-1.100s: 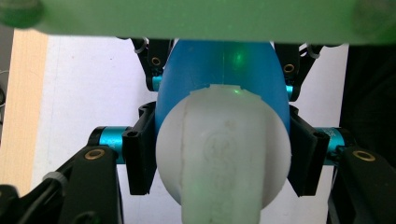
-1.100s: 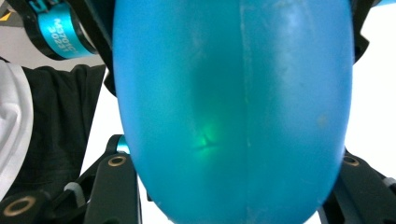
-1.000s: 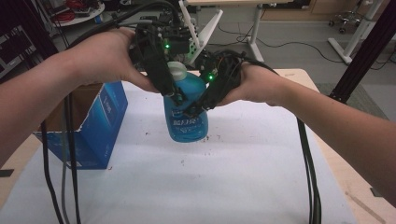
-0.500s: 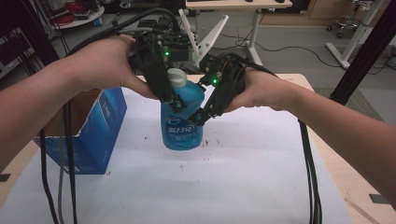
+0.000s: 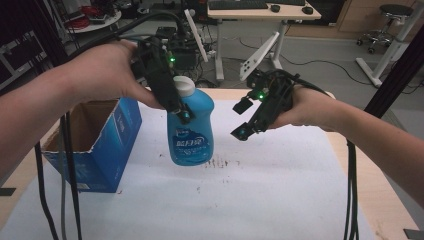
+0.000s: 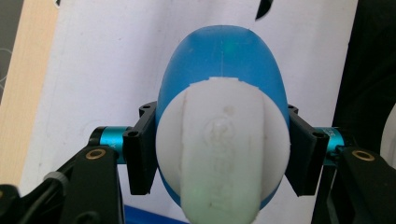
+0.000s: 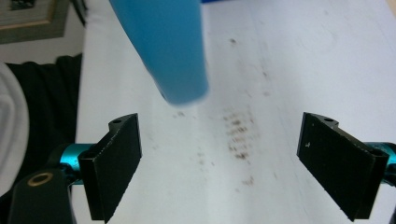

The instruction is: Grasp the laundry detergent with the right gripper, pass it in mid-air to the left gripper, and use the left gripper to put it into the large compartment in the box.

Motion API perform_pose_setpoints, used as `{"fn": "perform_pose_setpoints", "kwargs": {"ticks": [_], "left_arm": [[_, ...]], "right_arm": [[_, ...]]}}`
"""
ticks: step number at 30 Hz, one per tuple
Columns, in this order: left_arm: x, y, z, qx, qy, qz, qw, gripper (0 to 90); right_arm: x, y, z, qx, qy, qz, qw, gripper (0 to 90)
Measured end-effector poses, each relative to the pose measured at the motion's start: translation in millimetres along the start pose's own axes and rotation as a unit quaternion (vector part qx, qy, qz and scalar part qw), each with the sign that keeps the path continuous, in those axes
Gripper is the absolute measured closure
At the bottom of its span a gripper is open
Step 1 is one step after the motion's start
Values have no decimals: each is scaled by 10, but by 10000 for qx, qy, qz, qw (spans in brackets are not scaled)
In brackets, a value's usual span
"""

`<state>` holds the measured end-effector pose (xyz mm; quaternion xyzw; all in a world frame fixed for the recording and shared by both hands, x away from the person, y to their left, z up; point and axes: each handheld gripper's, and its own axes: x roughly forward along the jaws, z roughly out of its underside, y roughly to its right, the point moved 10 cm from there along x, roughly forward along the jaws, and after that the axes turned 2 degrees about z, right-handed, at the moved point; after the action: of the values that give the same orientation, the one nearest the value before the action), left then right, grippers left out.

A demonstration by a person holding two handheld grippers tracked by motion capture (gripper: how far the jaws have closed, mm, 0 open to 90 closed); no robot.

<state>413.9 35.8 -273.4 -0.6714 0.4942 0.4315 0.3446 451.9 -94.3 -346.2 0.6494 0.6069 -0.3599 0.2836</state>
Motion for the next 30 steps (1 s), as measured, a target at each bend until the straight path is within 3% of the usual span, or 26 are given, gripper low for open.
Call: {"fn": "perform_pose_setpoints", "kwargs": {"ticks": [2,3,10,12,16,17,18,21,22,23,24,25,26,27,28,29,30], "left_arm": [[0,0,0,0,0,0,10000,383],[-56,-20,21,-165,58,-58,9998,383],[-320,-134,169,-763,164,-313,9965,383],[-412,-172,220,-906,214,-396,9949,383],[-614,-257,330,-1189,303,-603,9906,383],[-720,-301,388,-1356,355,-722,9875,383],[-775,-324,419,-1428,375,-768,9861,383],[-832,-344,454,-1509,384,-818,9844,383],[-991,-399,552,-1760,439,-967,9786,383],[-991,-399,552,-1760,439,-967,9786,383],[-1104,-444,629,-1946,484,-1087,9736,383],[-1104,-444,629,-1946,484,-1087,9736,383],[-1173,-468,682,-2049,484,-1166,9706,383],[-1211,-482,713,-2089,483,-1211,9692,383],[-1313,-519,797,-2239,489,-1354,9639,383],[-1313,-519,797,-2239,489,-1354,9639,383],[-1406,-560,875,-2415,553,-1499,9572,383]], "right_arm": [[-8,27,35,43,-29,26,10000,134],[-28,75,105,122,-101,95,9998,134],[-113,227,353,353,-253,370,9984,134],[-150,282,503,500,-410,454,9969,134],[-185,321,609,573,-470,499,9960,134],[-210,349,667,632,-510,559,9951,134],[-223,359,699,677,-549,574,9945,134],[-234,371,722,708,-551,592,9942,134],[-276,393,789,803,-579,625,9931,134],[-276,393,789,803,-579,625,9931,134],[-306,413,822,849,-585,663,9925,134],[-306,413,822,849,-585,663,9925,134],[-316,416,828,866,-559,662,9925,134],[-333,423,840,916,-552,694,9918,134],[-354,437,851,908,-510,719,9920,134],[-366,443,857,931,-502,731,9917,134],[-376,449,863,952,-493,749,9914,134]]}}
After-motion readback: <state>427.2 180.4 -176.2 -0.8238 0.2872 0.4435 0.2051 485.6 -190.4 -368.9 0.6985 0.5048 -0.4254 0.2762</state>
